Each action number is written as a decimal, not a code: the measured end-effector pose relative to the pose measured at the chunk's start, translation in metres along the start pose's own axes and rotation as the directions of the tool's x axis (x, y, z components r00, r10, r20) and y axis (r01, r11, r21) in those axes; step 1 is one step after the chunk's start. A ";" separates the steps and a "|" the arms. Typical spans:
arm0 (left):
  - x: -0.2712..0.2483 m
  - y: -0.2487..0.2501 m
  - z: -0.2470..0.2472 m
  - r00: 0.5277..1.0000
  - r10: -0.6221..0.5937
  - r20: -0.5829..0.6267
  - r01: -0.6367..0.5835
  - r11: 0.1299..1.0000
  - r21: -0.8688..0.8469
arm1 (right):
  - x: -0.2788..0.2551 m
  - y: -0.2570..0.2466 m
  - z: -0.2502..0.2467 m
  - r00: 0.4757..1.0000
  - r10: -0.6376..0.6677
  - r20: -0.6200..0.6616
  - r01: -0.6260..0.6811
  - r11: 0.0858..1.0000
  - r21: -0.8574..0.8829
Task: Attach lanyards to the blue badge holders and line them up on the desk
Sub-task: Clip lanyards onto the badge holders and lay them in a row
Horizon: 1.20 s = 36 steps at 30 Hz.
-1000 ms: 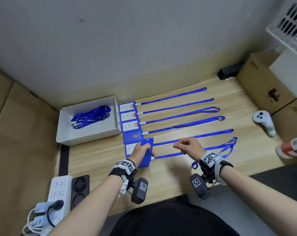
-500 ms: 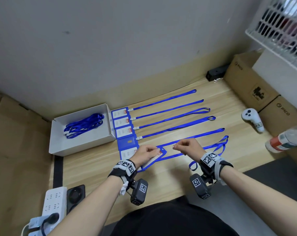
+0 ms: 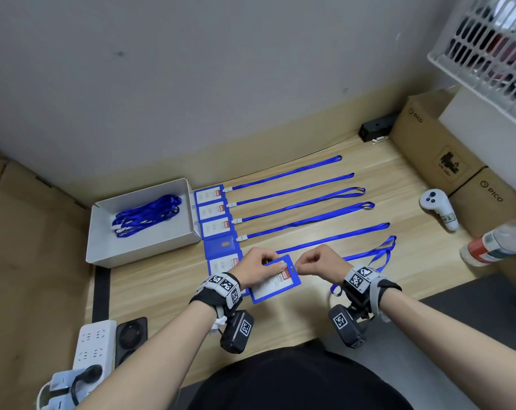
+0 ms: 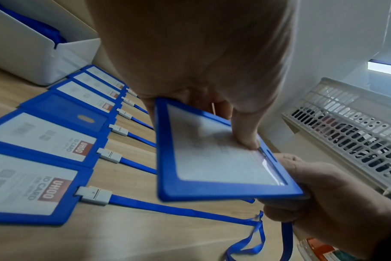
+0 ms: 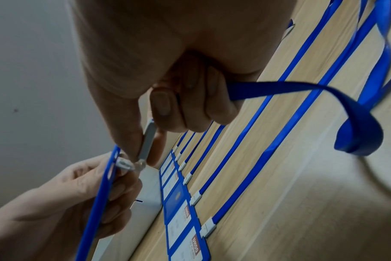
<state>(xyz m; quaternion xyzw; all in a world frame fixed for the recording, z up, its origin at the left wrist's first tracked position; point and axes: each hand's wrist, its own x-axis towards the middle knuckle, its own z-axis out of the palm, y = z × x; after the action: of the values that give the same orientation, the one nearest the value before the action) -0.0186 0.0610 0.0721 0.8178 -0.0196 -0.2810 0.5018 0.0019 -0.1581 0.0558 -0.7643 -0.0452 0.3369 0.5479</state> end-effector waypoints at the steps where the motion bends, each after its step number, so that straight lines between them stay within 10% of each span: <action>1: 0.000 -0.001 0.000 1.000 -0.004 0.000 0.004 1.000 0.008 | 0.000 0.001 0.000 1.000 -0.001 0.000 0.001 1.000 -0.001; 26: -0.011 -0.007 0.000 0.996 -0.066 -0.062 0.079 0.969 0.234 | -0.009 -0.011 0.010 0.988 0.070 0.138 -0.062 0.996 -0.066; 36: -0.018 0.000 -0.005 0.973 -0.131 -0.190 0.212 0.834 0.510 | -0.005 -0.013 0.031 0.977 0.089 0.193 -0.071 0.993 -0.096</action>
<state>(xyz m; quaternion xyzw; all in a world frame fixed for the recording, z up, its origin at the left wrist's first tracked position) -0.0315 0.0706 0.0815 0.9408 0.0146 -0.2477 0.2311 -0.0162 -0.1301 0.0642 -0.7518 -0.0832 0.4305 0.4925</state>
